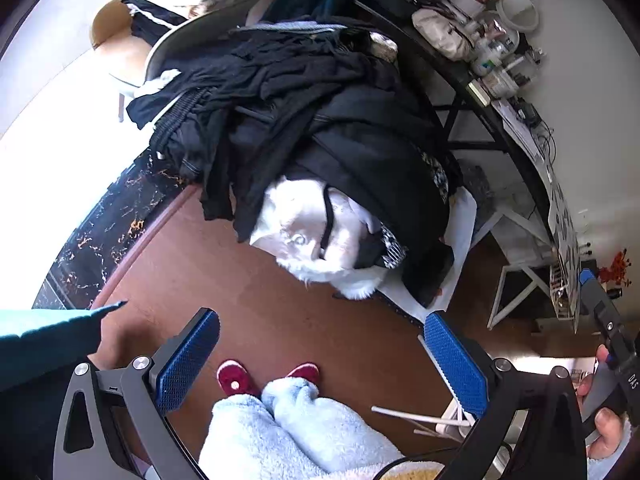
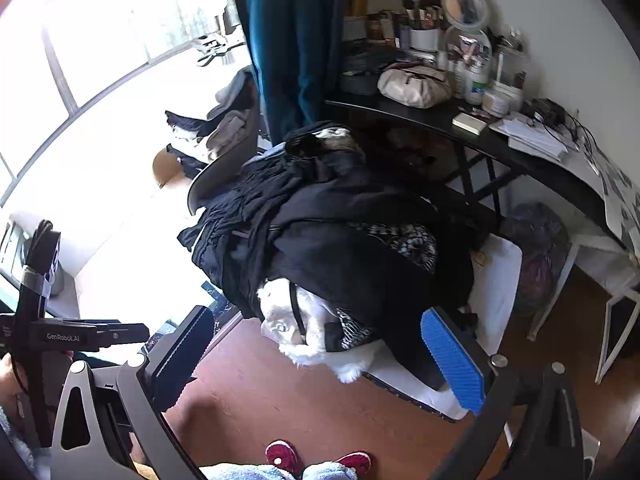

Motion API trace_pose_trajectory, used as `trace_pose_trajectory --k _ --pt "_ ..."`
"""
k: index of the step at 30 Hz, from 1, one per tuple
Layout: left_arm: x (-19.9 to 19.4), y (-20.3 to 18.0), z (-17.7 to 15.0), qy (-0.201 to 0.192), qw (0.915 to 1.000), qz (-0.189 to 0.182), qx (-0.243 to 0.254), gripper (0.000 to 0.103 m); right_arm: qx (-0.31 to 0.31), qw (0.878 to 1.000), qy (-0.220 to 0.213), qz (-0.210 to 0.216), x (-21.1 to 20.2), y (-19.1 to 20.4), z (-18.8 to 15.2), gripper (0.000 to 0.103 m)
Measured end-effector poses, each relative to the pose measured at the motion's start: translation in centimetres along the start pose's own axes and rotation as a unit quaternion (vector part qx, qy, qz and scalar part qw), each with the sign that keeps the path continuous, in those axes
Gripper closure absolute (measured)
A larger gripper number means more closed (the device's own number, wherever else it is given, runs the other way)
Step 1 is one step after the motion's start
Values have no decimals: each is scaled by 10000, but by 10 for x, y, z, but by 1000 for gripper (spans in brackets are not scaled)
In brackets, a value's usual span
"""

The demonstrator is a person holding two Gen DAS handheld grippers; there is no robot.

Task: Fold clothes
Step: 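Move both grippers toward the pile of black clothes on the chair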

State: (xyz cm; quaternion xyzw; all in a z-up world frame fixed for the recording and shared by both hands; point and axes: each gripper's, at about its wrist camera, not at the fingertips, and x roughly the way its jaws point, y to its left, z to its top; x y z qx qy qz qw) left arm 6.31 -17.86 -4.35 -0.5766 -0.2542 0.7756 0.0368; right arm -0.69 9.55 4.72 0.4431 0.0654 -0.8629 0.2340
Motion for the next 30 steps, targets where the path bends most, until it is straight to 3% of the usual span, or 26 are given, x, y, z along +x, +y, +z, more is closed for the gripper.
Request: trace_pose_trajectory --k 5,10,14,21,25,30 --pt "-10 16 19 -148 9995 261 28 0 -151 9990 189 -383 18 19 6 0" --pt "-17 27 28 -329 9993 152 22 0 -332 9962 170 -789 23 37 8 0" --pt "-13 32 29 -168 9998 -100 -47 0 -298 9960 219 -817 23 46 8 0" --pt "1 36 22 176 9992 -165 -333 0 -266 9941 316 -1007 29 48 0 0" --pt "9 43 10 346 9958 -521 -674 0 -125 9949 325 -951 29 43 -4 0" --pt "12 38 3 324 9926 -932 -708 0 5 9968 326 -731 31 37 -8 0"
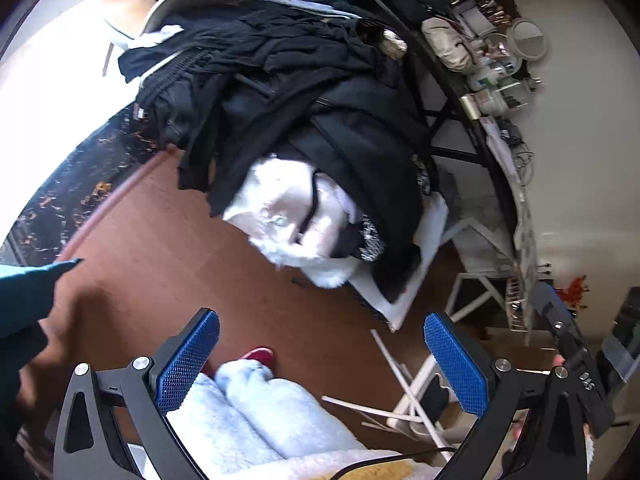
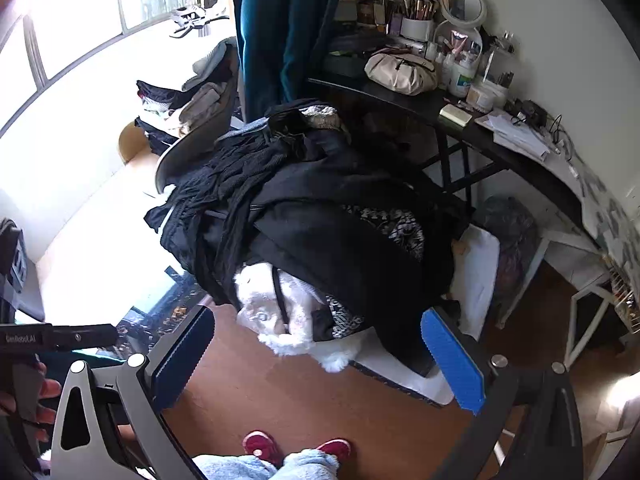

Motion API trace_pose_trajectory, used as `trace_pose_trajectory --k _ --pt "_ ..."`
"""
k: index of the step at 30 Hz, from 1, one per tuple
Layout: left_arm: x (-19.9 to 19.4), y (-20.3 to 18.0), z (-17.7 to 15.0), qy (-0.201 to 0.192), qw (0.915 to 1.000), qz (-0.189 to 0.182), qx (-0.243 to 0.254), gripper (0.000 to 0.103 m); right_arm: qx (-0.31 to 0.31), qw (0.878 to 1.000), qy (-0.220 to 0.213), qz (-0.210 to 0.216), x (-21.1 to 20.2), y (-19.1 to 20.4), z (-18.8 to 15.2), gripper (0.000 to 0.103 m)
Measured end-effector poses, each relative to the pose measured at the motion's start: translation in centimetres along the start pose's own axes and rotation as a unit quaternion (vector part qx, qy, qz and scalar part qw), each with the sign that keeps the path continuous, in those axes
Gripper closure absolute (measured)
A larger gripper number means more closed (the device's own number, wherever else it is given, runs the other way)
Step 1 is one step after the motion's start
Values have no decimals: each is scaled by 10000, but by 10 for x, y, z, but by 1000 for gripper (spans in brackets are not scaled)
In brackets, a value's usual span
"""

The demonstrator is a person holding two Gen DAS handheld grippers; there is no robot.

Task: Fold clothes

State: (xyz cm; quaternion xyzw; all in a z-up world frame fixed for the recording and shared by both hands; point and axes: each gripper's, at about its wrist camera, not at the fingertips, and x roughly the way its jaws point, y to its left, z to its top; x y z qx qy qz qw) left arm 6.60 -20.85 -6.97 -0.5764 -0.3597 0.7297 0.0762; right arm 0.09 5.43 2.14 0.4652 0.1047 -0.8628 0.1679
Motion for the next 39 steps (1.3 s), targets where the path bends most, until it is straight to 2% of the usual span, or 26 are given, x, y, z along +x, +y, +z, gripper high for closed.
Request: trace_pose_trajectory --k 4,7,9,11,13,16,18,20,23,29,34,37,39 --pt "-7 2 2 -184 9997 -141 -39 0 16 9994 -74 325 0 -1 -1 0" --pt "-16 6 8 -434 9990 45 36 0 105 9976 -59 675 1 -6 2 0" --pt "-30 8 14 -770 9963 303 237 0 91 9964 -176 825 -2 -15 10 0" --pt "-46 9 18 -1233 9896 567 471 0 88 9962 -473 723 -10 -28 21 0" --pt "-63 6 25 -1778 9775 871 725 0 185 9959 -695 542 -15 -42 34 0" --pt "-81 -1 36 -2392 9610 964 1001 0 532 9923 -932 626 -19 -63 51 0" --pt "-85 -9 46 -2608 9527 994 1206 0 649 9872 -1115 941 -20 -72 60 0" --pt "-83 -18 56 -2639 9488 1029 1396 0 593 9862 -1164 1018 -13 -74 68 0" --pt "-71 -27 75 -2514 9518 1021 1431 0 357 9897 -985 971 14 -74 80 0" --pt "-40 -42 124 -2504 9595 817 1002 0 -102 9908 -885 1018 73 -81 107 0" --pt "-1 -56 179 -1993 9751 636 732 0 -186 9845 -910 1485 115 -102 155 0" --pt "12 -59 198 -1914 9790 538 452 0 -253 9825 -809 1659 141 -111 184 0" --pt "20 -58 208 -1873 9801 598 264 0 -314 9819 -727 1719 165 -116 204 0"
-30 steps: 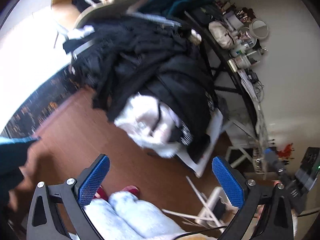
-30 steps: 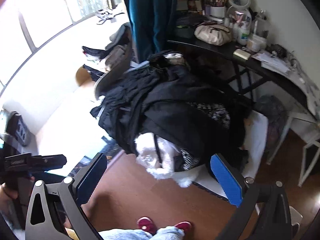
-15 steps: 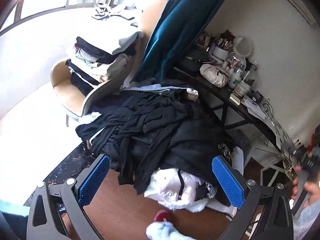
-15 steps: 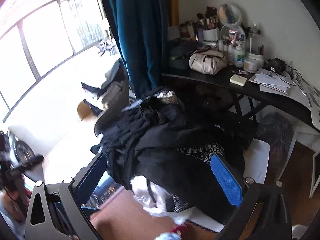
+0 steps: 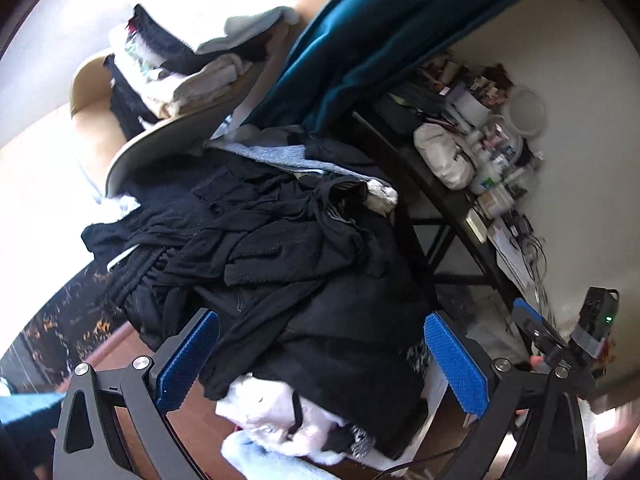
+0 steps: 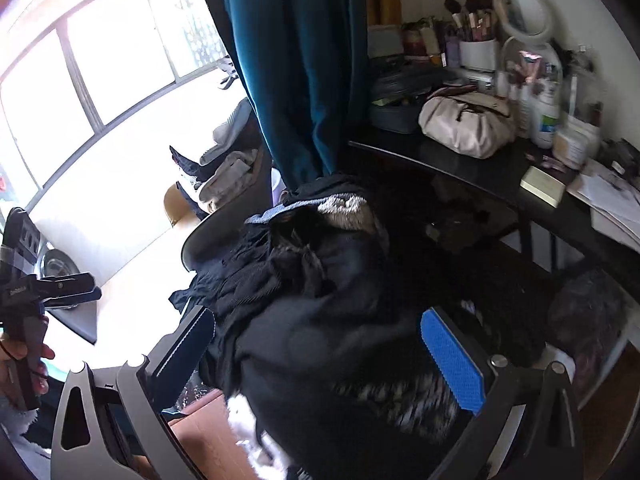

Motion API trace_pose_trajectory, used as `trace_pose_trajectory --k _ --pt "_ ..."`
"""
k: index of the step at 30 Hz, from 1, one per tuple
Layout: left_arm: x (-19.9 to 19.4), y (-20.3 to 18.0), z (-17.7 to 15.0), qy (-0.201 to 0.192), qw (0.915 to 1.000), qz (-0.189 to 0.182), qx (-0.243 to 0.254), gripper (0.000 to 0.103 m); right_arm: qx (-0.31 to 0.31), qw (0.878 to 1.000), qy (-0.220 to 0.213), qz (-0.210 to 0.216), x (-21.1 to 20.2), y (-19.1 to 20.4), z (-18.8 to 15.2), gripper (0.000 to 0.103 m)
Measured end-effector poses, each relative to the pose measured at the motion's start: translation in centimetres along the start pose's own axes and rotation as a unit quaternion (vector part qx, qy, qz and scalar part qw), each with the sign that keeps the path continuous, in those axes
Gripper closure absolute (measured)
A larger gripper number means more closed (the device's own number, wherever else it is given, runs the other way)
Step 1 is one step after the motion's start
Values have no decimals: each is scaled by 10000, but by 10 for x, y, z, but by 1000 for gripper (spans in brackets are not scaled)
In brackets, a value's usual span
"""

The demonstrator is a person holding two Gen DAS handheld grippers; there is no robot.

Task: Fold clothes

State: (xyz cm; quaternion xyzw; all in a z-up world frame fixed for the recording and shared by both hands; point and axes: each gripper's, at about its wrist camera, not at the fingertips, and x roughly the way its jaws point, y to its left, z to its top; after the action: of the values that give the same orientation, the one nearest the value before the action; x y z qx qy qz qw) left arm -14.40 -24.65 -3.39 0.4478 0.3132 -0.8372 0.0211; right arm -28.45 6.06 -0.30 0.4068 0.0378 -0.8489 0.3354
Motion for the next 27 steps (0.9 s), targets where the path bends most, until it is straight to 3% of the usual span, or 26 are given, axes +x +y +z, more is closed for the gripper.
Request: trace_pose_trajectory --k 6,9,14,15,17,18,19,20,23,27 --pt "27 30 7 540 9945 593 -680 0 -153 9974 481 506 83 -19 20 3" --pt "30 46 11 572 9908 896 -840 0 -272 9938 822 700 127 -13 20 16" --pt "37 63 21 787 9865 1154 -852 0 -226 9872 1272 938 206 5 18 25" --pt "40 66 23 839 9858 1211 -801 0 -178 9854 1408 940 220 8 17 29" --pt "43 70 30 878 9852 1338 -618 0 -101 9792 1804 921 247 14 14 65" --pt "45 71 34 879 9849 1401 -504 0 -74 9784 1871 870 253 17 14 67" --pt "45 70 39 849 9852 1449 -357 0 -36 9783 1866 901 253 19 16 83" --pt "45 70 43 809 9853 1493 -179 0 21 9770 1872 1018 249 22 21 91" --pt "47 67 52 766 9854 1499 263 0 -23 9829 1534 1020 224 27 37 94" --pt "54 71 65 769 9862 1340 602 0 490 9899 763 1089 162 17 69 96"
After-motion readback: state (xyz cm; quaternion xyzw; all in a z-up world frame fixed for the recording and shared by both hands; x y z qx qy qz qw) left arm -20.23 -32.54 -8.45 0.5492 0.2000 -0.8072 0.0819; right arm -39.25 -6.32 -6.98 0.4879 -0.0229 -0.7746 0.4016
